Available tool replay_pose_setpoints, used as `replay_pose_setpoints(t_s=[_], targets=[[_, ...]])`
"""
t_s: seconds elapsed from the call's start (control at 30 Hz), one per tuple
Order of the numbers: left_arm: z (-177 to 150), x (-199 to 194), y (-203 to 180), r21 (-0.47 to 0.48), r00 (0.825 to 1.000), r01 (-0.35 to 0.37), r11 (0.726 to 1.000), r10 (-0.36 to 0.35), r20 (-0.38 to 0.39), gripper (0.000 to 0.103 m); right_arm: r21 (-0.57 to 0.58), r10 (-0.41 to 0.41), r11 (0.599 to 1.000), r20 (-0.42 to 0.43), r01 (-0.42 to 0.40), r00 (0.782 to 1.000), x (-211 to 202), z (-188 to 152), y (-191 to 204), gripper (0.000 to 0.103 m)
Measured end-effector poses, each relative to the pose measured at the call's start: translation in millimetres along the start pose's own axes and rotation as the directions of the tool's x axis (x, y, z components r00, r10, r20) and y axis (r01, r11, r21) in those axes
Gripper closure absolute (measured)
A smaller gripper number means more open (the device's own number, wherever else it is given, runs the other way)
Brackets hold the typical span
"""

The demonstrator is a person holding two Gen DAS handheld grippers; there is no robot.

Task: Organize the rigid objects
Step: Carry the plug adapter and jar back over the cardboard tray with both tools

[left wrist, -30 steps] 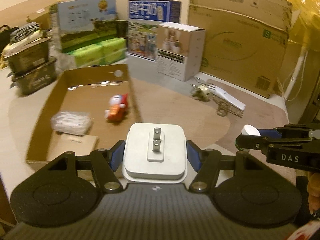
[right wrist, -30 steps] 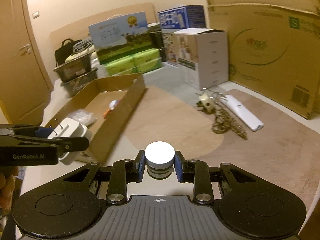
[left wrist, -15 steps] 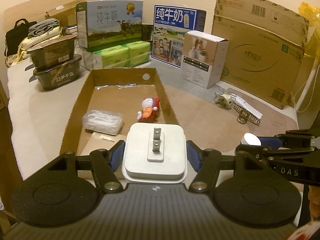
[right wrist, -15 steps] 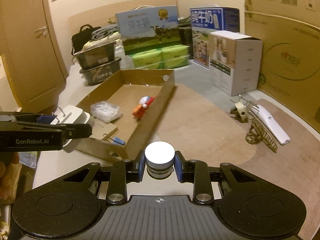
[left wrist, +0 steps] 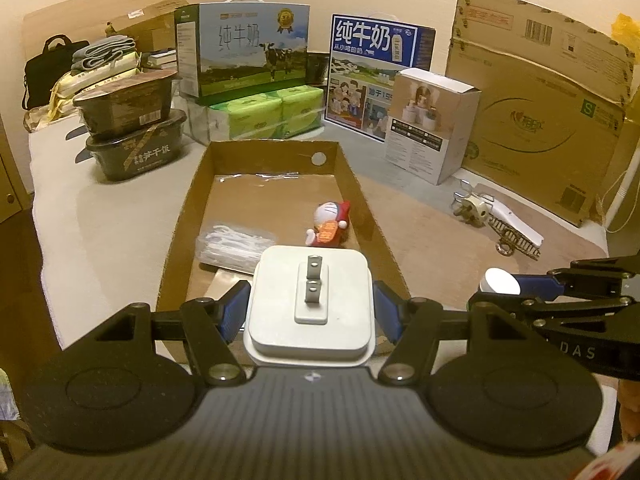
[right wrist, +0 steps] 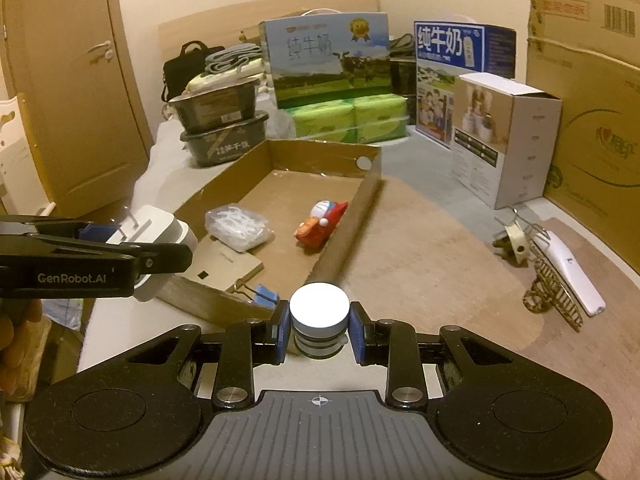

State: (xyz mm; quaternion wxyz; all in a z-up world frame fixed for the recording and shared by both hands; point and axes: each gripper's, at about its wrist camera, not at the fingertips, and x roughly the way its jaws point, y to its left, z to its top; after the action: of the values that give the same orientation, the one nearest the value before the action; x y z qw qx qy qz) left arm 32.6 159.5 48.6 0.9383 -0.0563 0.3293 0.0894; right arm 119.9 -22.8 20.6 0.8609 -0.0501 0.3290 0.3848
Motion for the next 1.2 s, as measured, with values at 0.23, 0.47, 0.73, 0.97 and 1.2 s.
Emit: replay_pose_setpoints(t_s=[0.23, 0.47, 0.73, 0.97, 1.2], targets=[[3, 2, 3, 0.008, 1.0, -0.007, 1.0, 0.007, 0.0, 0.041, -0.006, 0.007, 1.0, -0.001, -0.007, 1.0, 8, 5, 3, 0.072], [13, 12, 12, 0.026, 1.0, -0.009, 1.0, 0.009, -0.008, 0.041, -0.009, 0.014, 1.0, 0.0, -0.014, 1.0, 17, 12, 6, 0.072], [26, 24, 22, 0.025, 1.0, 0.001, 1.0, -0.001, -0.011, 0.041, -0.026, 0.023, 0.999, 0.008, -0.022, 1.0, 28, 26, 10, 0.072], [41, 39, 33, 0.034, 1.0, 0.003, 0.999, -0.002, -0.015, 0.041, -0.043, 0.031, 0.999, 0.014, -0.03, 0.999, 45, 44, 9, 0.072], [55, 61, 43, 0.055, 1.0, -0.005, 0.998, 0.006, -0.026, 0.041, -0.046, 0.041, 0.998, 0.01, -0.04, 0.999, 69, 61, 2, 0.072]])
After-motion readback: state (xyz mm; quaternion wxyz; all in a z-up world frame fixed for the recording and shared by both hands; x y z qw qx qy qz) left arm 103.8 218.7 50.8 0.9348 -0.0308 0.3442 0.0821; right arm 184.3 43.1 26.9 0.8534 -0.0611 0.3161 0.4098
